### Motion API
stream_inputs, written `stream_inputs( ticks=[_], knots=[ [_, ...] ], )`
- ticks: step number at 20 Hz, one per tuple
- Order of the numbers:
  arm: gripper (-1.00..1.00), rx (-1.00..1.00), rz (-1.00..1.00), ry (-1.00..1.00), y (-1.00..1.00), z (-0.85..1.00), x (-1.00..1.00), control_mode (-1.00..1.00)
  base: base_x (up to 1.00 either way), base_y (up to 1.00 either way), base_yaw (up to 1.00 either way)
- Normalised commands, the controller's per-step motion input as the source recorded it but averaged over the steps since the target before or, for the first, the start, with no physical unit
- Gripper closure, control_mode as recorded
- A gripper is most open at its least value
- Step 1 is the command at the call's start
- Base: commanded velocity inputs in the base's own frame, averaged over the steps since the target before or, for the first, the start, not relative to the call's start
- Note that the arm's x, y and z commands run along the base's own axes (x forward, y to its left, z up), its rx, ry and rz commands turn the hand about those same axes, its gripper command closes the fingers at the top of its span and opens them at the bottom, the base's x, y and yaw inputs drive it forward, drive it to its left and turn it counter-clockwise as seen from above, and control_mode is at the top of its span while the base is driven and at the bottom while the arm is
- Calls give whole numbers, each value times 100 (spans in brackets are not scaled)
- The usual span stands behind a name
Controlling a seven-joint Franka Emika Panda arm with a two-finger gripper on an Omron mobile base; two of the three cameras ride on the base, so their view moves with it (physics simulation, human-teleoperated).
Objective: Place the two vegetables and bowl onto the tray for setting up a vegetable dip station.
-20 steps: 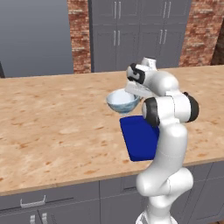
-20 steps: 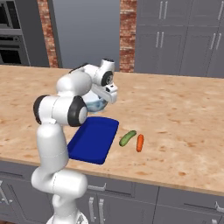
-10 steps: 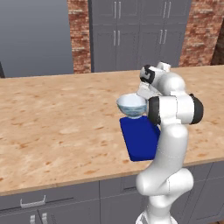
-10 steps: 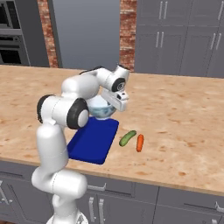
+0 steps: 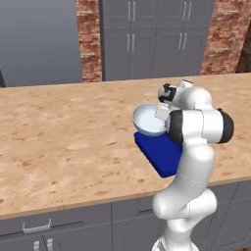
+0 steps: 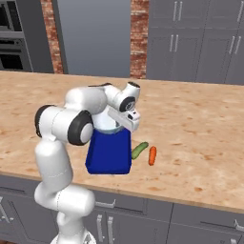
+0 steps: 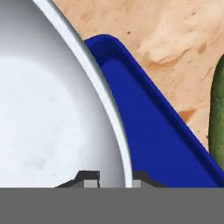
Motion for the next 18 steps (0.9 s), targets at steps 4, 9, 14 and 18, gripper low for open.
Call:
stream_inputs(
  ticks=[4,9,14,18],
  knots=[
    [100,0,5,1,0,-3,-44,-100,0,0,0],
    [100,3,0,16,-5,39,-13,-100,0,0,0],
    [100,0,1,19,-18,-17,0,-100,0,0,0],
    [100,10,9,-8,-20,-44,1,-100,0,0,0]
  ],
)
